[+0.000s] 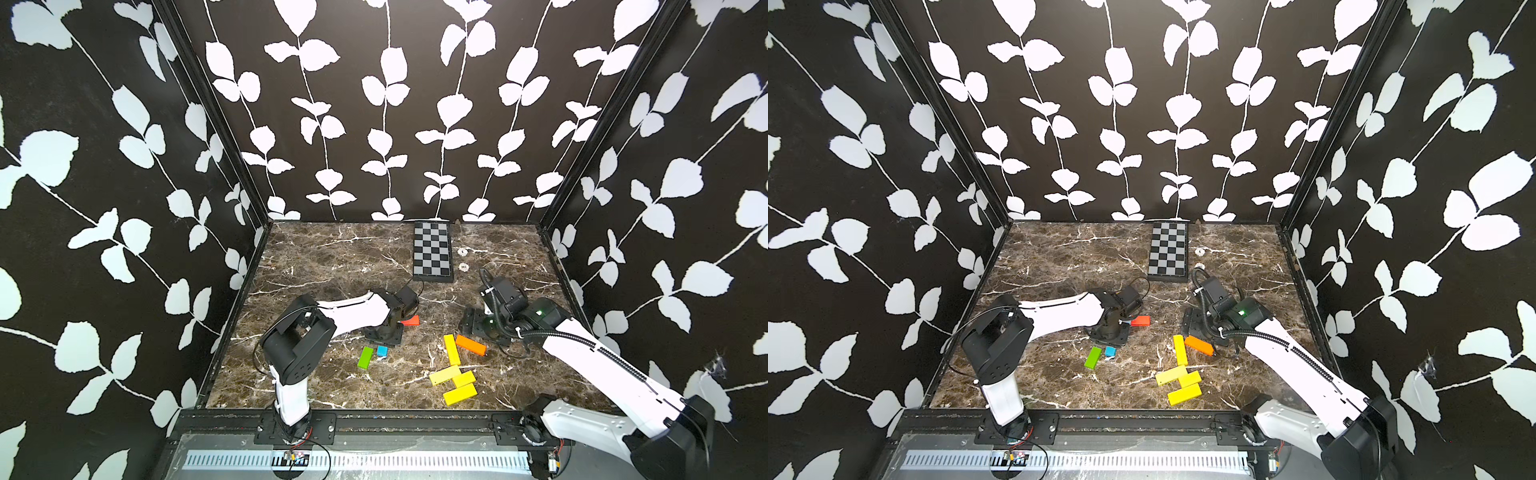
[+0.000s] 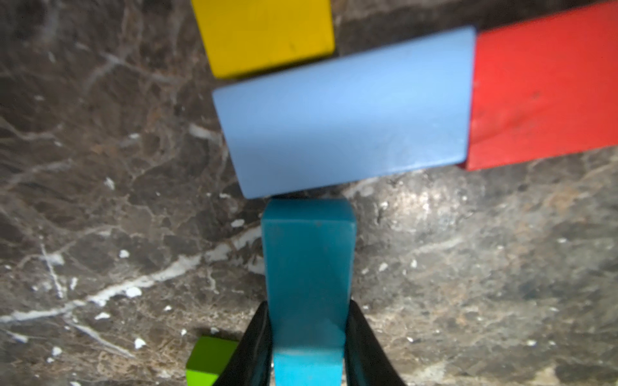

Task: Assemble the letter h with building blocks
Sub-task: Assemble the building block at the center of the board.

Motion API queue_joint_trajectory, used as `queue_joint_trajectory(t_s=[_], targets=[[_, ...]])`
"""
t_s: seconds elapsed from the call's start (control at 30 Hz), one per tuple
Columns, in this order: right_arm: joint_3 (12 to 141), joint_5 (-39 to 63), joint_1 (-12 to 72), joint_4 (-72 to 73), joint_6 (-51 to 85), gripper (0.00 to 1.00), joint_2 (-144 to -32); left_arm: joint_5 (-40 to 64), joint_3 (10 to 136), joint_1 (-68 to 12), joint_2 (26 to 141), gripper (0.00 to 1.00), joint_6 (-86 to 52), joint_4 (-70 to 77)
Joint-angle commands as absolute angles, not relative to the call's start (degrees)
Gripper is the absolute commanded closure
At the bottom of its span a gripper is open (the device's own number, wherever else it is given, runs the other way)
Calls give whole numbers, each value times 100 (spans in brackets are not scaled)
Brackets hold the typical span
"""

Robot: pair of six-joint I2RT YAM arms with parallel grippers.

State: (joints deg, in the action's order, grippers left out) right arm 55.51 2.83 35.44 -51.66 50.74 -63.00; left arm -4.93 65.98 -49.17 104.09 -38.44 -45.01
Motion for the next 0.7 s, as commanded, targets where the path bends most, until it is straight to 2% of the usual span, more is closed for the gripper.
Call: queue_joint_trajectory(t_s=[0.0, 0.4, 0.43, 0.53, 0.67], targets=[[5519, 237, 3524, -5248, 5065, 19, -6226, -528, 6712, -4860, 10357, 70, -3757, -4649], [5493, 257, 3524, -5215, 5064, 20, -6240, -412, 6865, -4807, 10427, 71, -3817, -4648], [5498, 261, 3524, -5221, 5063, 19, -6240, -384, 6856, -4808, 10426, 68, -3822, -4628], [5499, 269, 3524, -5204, 5065, 20, -6234, -326, 6803, -4808, 10435, 50, -3875, -4599], [5497, 265, 3524, -5216, 5063, 19, -6214, -419, 6769, -4807, 10393, 47, -3928, -4641]])
